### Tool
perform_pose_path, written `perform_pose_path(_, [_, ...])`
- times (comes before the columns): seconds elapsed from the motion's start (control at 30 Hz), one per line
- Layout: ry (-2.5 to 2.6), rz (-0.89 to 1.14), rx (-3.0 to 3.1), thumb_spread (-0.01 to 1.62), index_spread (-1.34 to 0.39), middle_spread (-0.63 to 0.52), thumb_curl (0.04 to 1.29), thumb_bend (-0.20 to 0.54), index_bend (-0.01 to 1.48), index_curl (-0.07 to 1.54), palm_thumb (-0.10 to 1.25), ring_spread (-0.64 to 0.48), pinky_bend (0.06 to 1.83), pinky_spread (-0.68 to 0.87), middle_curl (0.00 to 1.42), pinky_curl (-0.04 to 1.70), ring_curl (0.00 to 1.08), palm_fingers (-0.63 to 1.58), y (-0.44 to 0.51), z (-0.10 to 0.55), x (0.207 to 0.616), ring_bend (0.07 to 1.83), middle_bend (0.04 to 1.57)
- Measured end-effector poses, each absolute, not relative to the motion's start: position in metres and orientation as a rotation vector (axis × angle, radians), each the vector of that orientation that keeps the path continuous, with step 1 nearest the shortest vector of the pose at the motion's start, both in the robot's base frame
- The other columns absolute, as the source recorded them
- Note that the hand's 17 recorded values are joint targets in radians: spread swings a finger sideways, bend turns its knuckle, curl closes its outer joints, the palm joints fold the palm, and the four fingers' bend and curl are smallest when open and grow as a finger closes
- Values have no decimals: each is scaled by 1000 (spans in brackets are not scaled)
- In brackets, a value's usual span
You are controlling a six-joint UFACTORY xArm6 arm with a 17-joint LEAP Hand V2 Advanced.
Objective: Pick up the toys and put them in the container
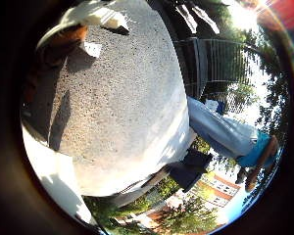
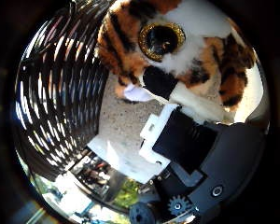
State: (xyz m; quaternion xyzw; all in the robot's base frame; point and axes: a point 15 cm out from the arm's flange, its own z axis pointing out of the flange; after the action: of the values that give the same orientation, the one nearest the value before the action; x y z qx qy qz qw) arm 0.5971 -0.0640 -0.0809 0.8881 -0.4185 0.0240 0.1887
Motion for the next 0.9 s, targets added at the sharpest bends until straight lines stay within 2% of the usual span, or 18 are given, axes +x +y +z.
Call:
perform_pose_path(0.1, [-1170,29,2467,1038,-519,-150,449,15,204,364,839,50,1026,427,693,457,613,1168,-68,-76,588,1181,947])
perform_pose_path(0.17, [-1168,-9,2436,1045,-590,-161,513,87,221,379,992,17,1131,397,752,519,653,1140,-71,-74,579,1251,1042])
perform_pose_path(0.33, [-1191,-118,2329,1057,-694,-171,565,87,263,415,1028,-21,1236,354,820,599,697,1060,-88,-38,554,1316,1132])
perform_pose_path(0.53, [-1327,-79,2277,1086,-863,-180,640,60,351,521,1036,-62,1329,291,908,721,754,945,-121,68,558,1396,1220])
perform_pose_path(0.9, [-1367,-89,2467,1114,-1061,-183,730,9,440,745,1018,-88,1405,231,986,856,799,802,-54,274,487,1499,1310])
